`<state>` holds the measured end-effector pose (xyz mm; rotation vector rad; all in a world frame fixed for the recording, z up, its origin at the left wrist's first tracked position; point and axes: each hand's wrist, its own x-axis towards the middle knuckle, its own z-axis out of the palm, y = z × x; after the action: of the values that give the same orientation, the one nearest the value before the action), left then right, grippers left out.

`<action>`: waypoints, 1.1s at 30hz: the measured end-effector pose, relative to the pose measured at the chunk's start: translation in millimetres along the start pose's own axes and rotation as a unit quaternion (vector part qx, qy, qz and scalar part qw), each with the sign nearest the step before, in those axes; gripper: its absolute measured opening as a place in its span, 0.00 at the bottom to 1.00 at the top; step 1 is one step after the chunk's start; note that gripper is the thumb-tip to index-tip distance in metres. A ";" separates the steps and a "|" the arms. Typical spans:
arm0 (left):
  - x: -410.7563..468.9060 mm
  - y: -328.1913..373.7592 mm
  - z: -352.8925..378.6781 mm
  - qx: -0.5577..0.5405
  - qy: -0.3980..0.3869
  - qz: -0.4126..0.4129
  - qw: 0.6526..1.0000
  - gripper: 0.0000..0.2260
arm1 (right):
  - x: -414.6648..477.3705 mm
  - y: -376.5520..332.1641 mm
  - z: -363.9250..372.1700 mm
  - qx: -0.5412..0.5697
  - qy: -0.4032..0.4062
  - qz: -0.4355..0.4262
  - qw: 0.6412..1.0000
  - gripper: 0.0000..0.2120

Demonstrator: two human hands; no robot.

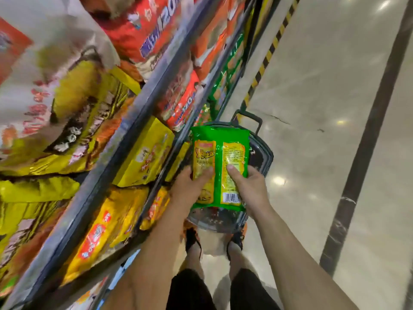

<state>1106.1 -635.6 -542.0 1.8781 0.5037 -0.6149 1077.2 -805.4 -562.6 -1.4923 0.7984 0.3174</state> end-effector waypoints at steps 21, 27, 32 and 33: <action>298.6 -329.3 117.8 0.122 -0.041 -0.100 0.987 0.09 | 255.9 342.7 90.9 -0.032 0.074 0.204 0.976 0.17; 344.7 -401.9 144.3 0.139 -0.052 -0.120 0.982 0.15 | 300.6 407.5 102.8 -0.070 0.085 0.255 0.961 0.20; 356.9 -425.4 156.9 0.149 -0.046 -0.153 0.976 0.09 | 312.5 439.5 106.7 -0.094 0.100 0.271 0.953 0.20; 357.9 -425.9 158.3 0.150 -0.043 -0.159 0.975 0.08 | 312.8 442.7 107.4 -0.106 0.105 0.273 0.950 0.20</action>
<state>1100.9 -606.3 -1119.7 2.0570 0.6931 -1.0291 1044.6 -747.6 -1111.2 -1.4972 1.3880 0.6829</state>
